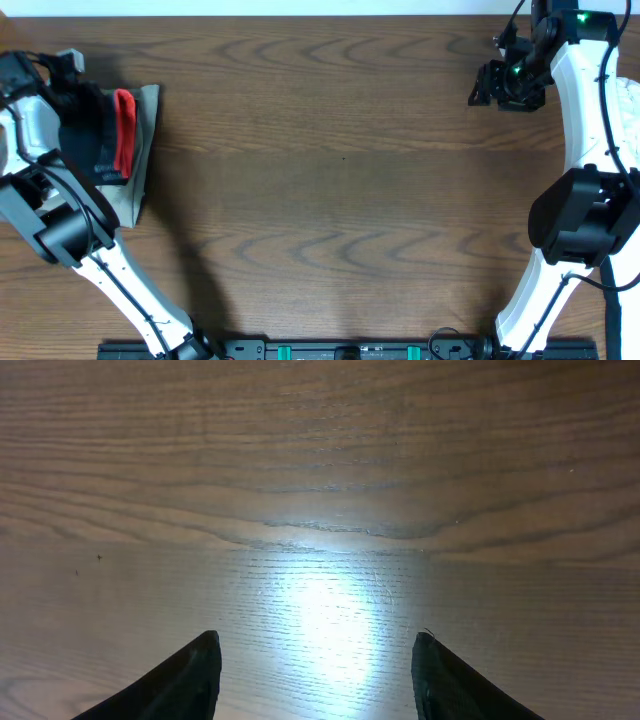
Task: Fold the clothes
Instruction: 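Push the leggings' edge to align it on the stack with the left gripper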
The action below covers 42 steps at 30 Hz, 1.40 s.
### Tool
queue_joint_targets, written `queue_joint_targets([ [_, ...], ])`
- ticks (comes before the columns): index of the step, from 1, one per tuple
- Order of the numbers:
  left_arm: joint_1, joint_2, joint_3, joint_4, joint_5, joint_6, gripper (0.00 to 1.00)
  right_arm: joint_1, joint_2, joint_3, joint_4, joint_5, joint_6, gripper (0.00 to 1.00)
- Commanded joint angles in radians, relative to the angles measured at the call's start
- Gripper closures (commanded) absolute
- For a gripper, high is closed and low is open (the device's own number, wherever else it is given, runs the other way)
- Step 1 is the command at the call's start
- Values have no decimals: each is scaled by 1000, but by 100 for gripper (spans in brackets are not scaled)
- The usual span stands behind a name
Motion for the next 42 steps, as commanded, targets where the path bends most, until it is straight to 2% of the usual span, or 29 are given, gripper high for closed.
queue_joint_targets([
  [1,1,37,11,5,-9,1,94,9,5,-4,-5,-2,-3,41],
  [7,-5,22,12,8,-7,1,94,9,5,-3,-8,-2,-2,41],
  [16,-3,-95,12,32,-9,0,94,9,5,-3,-8,-2,12,41],
  [35,-4,-193,2,-390,-8,-32,94,10,5,-4,-1,-10,13,41],
  [42,-30,-193,-97,-338,-9,20,94,19,5,-3,7,-10,13,41],
])
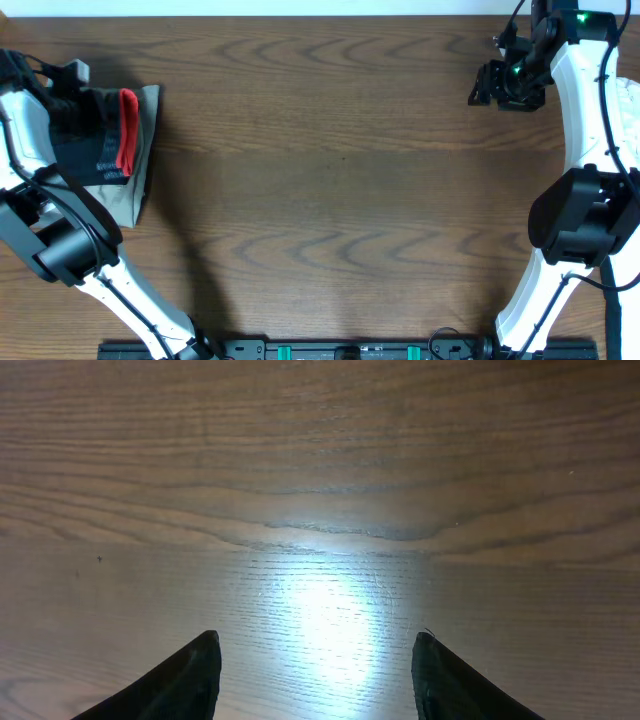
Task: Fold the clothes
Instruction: 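Push the leggings' edge to align it on the stack with the left gripper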
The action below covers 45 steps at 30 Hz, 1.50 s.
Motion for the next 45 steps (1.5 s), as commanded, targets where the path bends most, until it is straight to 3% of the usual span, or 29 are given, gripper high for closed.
queue_joint_targets([
  [1,-16,-18,-69,40,-4,31,94,23,5,-4,3,-9,11,41],
  [10,-12,-19,-159,134,4,27,94,45,5,-4,4,-8,10,41],
  [17,-12,-137,-156,153,63,28,94,45,5,-4,3,-7,10,40],
  [24,2,-263,-156,158,-29,23,94,45,5,-4,8,-8,10,40],
  [35,118,-219,-168,108,-65,-222,94,46,5,-4,9,-8,10,40],
  [45,136,-100,-169,-9,-102,-276,94,48,5,-3,18,-8,11,40],
])
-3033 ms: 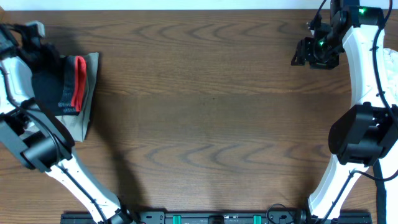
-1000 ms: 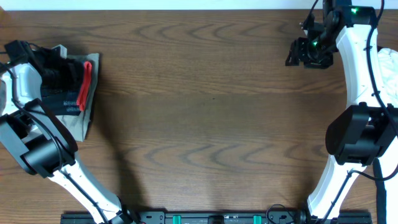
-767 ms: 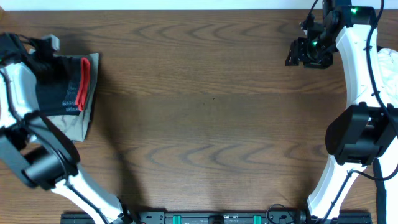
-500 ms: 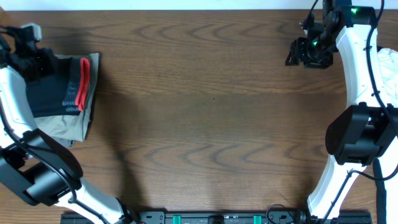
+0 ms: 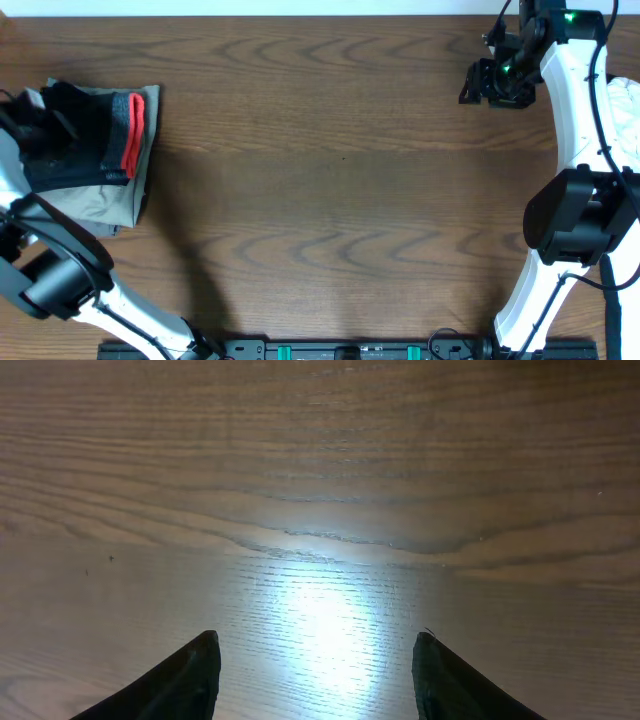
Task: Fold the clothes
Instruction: 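Push the leggings' edge to align it on the stack with the left gripper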
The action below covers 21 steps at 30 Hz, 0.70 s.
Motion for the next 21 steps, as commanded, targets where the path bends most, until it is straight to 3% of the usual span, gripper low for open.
queue_joint_targets([
  [1,-1,58,-8,-15,-28,-41,94,11,5,-3,-1,-7,11,40],
  [12,20,40,0,-71,-27,-45,94,11,5,-3,-9,-7,10,40],
  [20,52,-202,1,-142,-27,-44,93,11,5,-3,-8,-8,21,41],
  [21,51,-235,1,-146,-27,-44,88,11,5,-3,-6,-8,33,43],
])
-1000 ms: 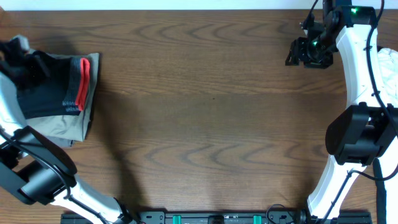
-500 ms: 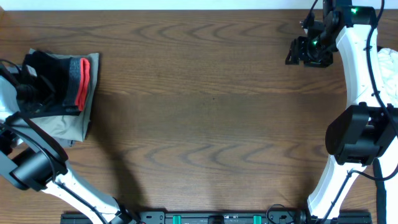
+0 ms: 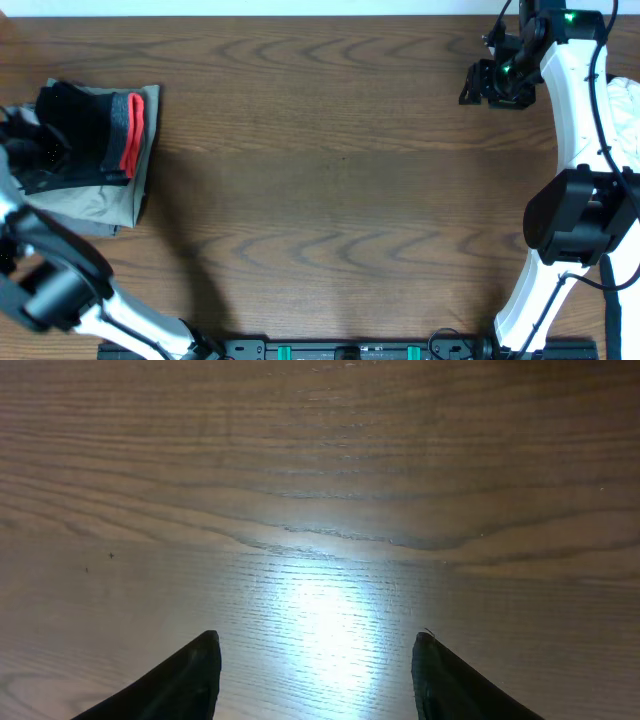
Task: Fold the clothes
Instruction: 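Push the leggings' edge to align it on the stack with the left gripper, then release the leggings and lift the left gripper away from the stack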
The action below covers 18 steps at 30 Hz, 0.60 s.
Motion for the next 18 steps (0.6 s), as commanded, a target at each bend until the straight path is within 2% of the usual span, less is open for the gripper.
queue_joint_targets([
  [1,3,-161,5,-18,-2,-7,78,11,5,-3,3,-8,39,45],
  [3,3,-236,5,-25,8,-7,39,11,4,-1,10,-8,63,48],
  [4,3,-265,5,-25,21,-7,9,11,2,2,10,-8,75,49],
  [5,3,-294,5,-25,37,-7,2,11,-2,5,10,-8,81,50],
  [9,3,-409,5,-24,156,14,2,11,-48,5,14,-49,82,49],
  [14,-18,-513,5,-26,431,139,2,11,-148,5,-15,-59,81,47],
  [16,-53,-548,5,-25,474,182,2,11,-192,5,-43,-58,73,45],
  [17,-79,-565,5,-24,472,186,2,11,-219,5,-64,-55,65,35],
  [18,-104,-578,5,-24,472,190,2,11,-239,5,-80,-50,57,12],
])
